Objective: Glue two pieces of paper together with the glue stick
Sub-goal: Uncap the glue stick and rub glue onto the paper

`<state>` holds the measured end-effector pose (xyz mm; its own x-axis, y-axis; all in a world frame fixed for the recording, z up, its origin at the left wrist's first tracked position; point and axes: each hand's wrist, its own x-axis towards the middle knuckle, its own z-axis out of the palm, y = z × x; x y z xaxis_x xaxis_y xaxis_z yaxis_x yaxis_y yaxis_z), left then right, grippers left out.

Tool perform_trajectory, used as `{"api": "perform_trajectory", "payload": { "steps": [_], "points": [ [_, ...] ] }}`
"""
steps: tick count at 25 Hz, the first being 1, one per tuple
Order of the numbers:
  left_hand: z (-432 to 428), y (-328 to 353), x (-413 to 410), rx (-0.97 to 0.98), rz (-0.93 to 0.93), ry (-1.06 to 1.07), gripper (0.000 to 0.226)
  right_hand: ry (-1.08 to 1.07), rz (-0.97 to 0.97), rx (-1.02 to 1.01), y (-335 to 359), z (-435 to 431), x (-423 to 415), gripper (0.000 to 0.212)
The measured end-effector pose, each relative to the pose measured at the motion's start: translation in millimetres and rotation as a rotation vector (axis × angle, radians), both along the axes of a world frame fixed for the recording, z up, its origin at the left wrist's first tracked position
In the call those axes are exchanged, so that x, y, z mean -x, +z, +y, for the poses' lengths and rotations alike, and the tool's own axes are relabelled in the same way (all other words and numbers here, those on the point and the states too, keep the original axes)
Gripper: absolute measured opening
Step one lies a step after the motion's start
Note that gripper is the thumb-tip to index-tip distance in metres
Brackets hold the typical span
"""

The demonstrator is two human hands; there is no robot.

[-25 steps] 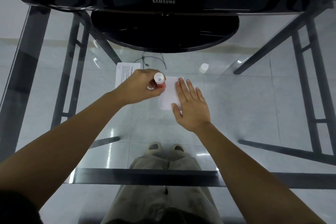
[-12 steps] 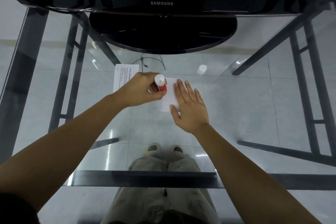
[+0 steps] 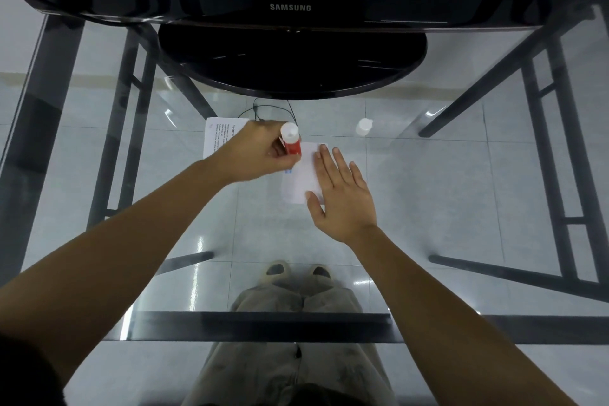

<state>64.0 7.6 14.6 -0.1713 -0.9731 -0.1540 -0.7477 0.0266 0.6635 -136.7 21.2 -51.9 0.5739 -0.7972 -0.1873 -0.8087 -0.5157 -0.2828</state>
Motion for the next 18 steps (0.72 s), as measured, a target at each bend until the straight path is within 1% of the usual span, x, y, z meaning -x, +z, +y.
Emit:
{"api": "perform_trajectory", "payload": {
  "steps": [2,5,7,11,12,14,16,18],
  "points": [
    [11,1,11,-0.045,0.038,-0.078,0.023,-0.003,-0.007,0.001,0,1,0,0.069],
    [10,-2,14,-0.073,0.034,-0.083,0.022,-0.009,-0.015,-0.005,-1,2,0,0.069],
    [-1,-2,10,-0.053,0.004,-0.033,0.023,-0.017,-0.025,-0.008,-1,1,0,0.069],
    [-15,-1,3,0.026,-0.02,0.148,0.024,-0.049,-0.084,-0.043,1,1,0,0.068],
    [-12,-1,4,0.027,-0.002,0.141,0.023,-0.056,-0.108,-0.054,3,-1,0,0.068],
    [-1,0,11,-0.019,0.052,0.056,0.022,-0.053,-0.142,-0.069,5,-3,1,0.067],
    [7,-1,17,-0.053,0.05,-0.012,0.023,-0.046,-0.147,-0.082,6,-3,2,0.068],
    [2,-3,16,-0.048,0.027,0.011,0.022,-0.06,-0.157,-0.086,7,-3,3,0.068]
  ]
}}
